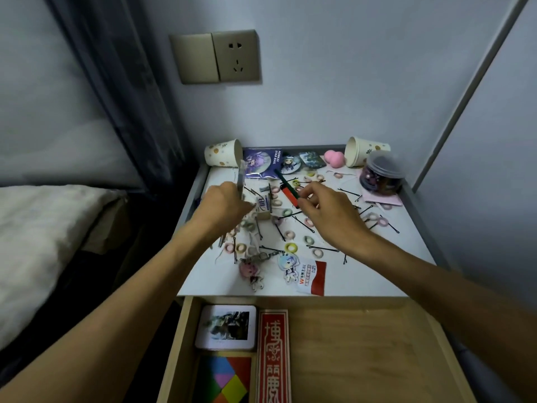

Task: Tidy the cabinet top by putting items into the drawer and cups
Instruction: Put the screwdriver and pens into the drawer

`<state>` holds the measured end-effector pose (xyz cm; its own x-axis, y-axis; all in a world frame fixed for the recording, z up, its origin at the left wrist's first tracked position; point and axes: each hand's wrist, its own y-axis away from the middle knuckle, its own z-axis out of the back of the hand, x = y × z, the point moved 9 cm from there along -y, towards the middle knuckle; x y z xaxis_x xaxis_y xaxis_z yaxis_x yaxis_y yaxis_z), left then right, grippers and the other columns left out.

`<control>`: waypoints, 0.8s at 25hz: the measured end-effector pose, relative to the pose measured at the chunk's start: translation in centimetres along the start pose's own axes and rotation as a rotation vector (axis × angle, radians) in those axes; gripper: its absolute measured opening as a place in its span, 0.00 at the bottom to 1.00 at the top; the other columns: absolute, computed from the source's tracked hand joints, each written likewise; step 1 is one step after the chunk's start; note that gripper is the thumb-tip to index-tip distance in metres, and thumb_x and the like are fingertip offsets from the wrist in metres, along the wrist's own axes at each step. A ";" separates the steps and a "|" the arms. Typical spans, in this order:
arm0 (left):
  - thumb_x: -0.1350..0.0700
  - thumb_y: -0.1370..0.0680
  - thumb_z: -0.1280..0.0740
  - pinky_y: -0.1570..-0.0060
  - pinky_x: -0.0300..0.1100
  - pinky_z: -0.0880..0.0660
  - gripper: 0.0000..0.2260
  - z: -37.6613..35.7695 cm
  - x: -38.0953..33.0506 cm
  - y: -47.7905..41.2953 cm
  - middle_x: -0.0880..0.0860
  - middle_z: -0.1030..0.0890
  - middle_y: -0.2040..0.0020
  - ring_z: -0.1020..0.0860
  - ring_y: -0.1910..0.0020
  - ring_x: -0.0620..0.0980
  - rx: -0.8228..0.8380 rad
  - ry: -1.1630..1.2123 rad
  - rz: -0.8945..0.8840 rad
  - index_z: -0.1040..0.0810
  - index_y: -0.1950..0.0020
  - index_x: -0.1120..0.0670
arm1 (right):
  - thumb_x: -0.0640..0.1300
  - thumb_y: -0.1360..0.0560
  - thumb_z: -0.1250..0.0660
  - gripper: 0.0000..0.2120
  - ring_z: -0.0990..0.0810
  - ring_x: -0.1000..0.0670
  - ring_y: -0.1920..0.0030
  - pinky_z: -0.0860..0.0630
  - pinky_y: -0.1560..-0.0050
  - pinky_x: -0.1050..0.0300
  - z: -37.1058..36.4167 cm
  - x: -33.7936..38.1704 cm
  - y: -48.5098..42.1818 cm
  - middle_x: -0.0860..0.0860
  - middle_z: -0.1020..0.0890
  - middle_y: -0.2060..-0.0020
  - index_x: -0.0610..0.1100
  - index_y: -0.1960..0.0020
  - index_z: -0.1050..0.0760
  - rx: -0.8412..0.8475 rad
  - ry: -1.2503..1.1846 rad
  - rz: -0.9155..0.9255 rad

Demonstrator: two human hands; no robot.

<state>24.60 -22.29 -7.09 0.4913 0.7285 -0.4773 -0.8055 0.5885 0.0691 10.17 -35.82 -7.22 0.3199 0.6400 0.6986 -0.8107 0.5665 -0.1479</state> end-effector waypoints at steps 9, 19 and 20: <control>0.64 0.19 0.39 0.69 0.39 0.25 0.07 1.1 6.4 10.2 0.56 0.23 0.67 0.24 0.70 0.50 0.026 1.169 0.281 0.23 0.55 0.63 | 0.47 0.21 0.35 0.05 0.23 0.65 0.68 0.31 0.69 0.70 -5.2 9.0 5.6 0.57 0.21 0.63 0.47 0.50 0.22 0.147 -0.299 0.092; 0.53 0.19 0.37 0.81 0.35 0.44 0.10 3.6 11.4 10.4 0.49 0.38 0.73 0.41 0.79 0.43 -0.162 1.516 0.416 0.28 0.57 0.56 | 0.45 0.22 0.32 0.09 0.29 0.51 0.74 0.33 0.73 0.59 -12.4 15.4 5.1 0.45 0.25 0.69 0.38 0.55 0.23 0.316 -0.546 0.073; 0.53 0.18 0.38 0.81 0.35 0.44 0.10 3.9 11.8 10.3 0.49 0.38 0.73 0.41 0.80 0.43 -0.185 1.525 0.422 0.28 0.57 0.56 | 0.45 0.22 0.32 0.10 0.29 0.50 0.74 0.33 0.73 0.60 -12.7 15.9 4.9 0.44 0.24 0.70 0.38 0.56 0.23 0.338 -0.542 0.089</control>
<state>23.37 -6.22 -8.64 -0.4539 -0.2638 -0.8511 -0.8749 0.3128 0.3696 17.52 -16.25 -5.71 0.0230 0.2744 0.9613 -0.9606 0.2724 -0.0548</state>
